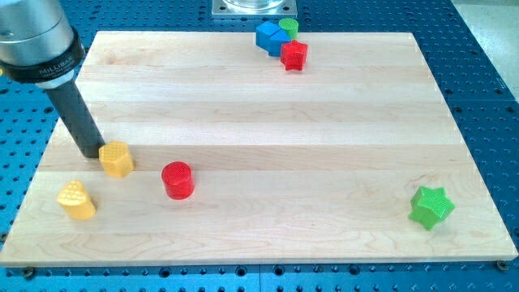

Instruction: Move your arm towards the top

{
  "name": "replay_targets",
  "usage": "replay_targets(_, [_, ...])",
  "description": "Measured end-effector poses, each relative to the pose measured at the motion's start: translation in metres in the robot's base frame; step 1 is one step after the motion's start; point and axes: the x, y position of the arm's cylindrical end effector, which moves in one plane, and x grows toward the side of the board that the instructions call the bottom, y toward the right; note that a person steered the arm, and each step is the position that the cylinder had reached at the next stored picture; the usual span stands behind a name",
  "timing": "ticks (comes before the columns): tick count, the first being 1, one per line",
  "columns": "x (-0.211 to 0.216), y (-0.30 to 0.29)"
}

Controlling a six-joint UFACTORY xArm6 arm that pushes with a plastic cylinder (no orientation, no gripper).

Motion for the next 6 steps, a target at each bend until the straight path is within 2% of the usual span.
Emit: replay_targets(6, [-0.102, 0.000])
